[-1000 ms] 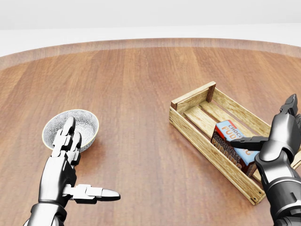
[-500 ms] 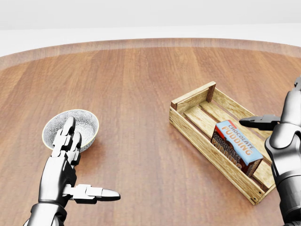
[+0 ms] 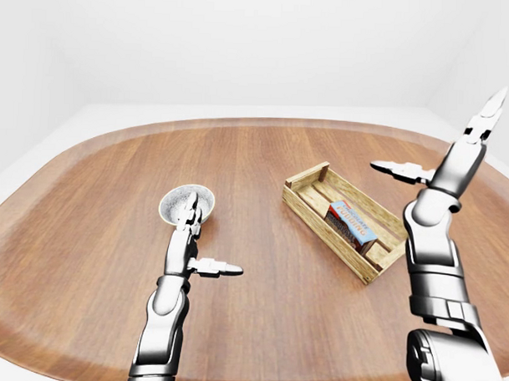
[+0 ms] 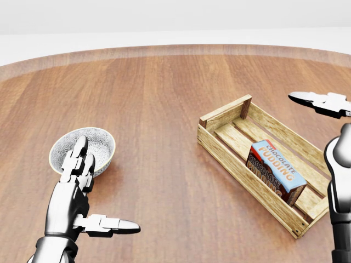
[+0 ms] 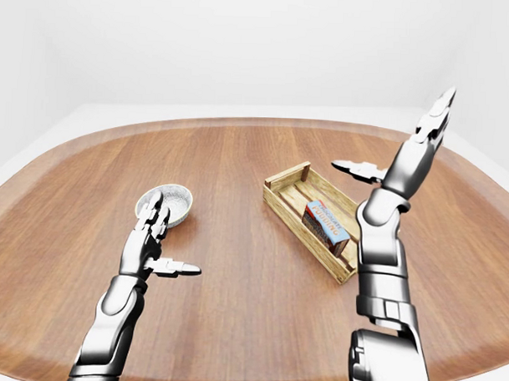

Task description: Pick up the chocolate pudding and put it in the tray.

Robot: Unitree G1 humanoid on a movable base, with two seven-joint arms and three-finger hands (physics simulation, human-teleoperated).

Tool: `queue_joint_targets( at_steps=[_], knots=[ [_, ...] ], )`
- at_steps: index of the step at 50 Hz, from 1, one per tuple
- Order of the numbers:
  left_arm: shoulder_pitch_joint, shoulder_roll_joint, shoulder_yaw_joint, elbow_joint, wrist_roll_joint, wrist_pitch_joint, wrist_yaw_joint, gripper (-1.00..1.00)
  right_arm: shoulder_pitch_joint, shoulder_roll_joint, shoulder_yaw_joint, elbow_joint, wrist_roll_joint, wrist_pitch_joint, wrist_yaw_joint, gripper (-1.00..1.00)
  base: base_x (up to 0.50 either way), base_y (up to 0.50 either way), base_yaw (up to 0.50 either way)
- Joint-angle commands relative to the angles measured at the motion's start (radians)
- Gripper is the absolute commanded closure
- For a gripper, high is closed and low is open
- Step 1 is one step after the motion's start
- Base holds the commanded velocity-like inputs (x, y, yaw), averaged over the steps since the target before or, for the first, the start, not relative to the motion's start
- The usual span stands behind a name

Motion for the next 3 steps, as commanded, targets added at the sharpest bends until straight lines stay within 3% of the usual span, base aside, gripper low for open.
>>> queue_joint_targets(
  at_steps=[1,3],
  knots=[
    [-0.003,0.0,0.005,0.012,-0.006,0.005,0.012,-1.0,0.08,0.041,-0.029,-0.392,0.04,0.0,0.038,-1.0,0.0,0.0,0.0],
    [-0.003,0.001,0.005,0.012,-0.006,0.005,0.012,-1.0,0.084,0.045,-0.03,-0.416,0.038,0.0,0.045,-1.0,0.0,0.0,0.0]
  ],
)
